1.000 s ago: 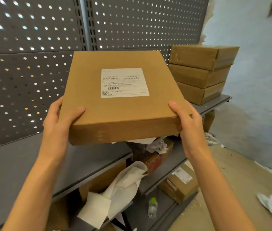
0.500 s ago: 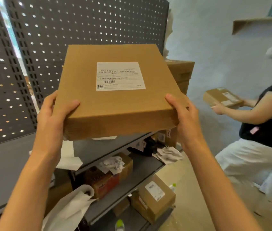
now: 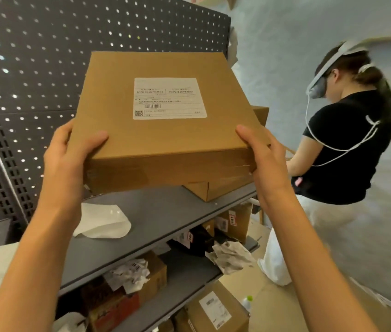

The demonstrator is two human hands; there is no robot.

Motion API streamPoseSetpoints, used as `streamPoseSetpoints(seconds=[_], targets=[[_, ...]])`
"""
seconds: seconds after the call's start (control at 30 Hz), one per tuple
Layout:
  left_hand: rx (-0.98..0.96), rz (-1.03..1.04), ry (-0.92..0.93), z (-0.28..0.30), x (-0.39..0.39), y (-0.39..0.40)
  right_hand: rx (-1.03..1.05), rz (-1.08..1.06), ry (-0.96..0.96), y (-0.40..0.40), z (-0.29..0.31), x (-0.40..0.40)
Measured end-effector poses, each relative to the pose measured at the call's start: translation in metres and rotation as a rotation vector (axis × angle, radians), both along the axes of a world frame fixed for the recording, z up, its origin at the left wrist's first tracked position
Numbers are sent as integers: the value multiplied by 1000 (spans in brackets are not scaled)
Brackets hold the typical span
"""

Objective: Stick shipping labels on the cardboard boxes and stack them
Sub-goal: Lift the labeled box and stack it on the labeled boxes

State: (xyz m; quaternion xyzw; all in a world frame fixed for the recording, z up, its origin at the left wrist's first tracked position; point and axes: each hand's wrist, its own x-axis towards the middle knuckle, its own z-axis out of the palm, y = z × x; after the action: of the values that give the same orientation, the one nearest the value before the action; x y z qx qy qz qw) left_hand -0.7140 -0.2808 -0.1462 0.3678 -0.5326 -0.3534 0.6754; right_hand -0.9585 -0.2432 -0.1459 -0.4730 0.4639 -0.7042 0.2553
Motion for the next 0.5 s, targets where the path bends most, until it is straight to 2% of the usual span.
streamPoseSetpoints(seconds=[0.5], targets=[[-188,53,25,37,-100,-90,-134,94,-2,-104,36,-102]])
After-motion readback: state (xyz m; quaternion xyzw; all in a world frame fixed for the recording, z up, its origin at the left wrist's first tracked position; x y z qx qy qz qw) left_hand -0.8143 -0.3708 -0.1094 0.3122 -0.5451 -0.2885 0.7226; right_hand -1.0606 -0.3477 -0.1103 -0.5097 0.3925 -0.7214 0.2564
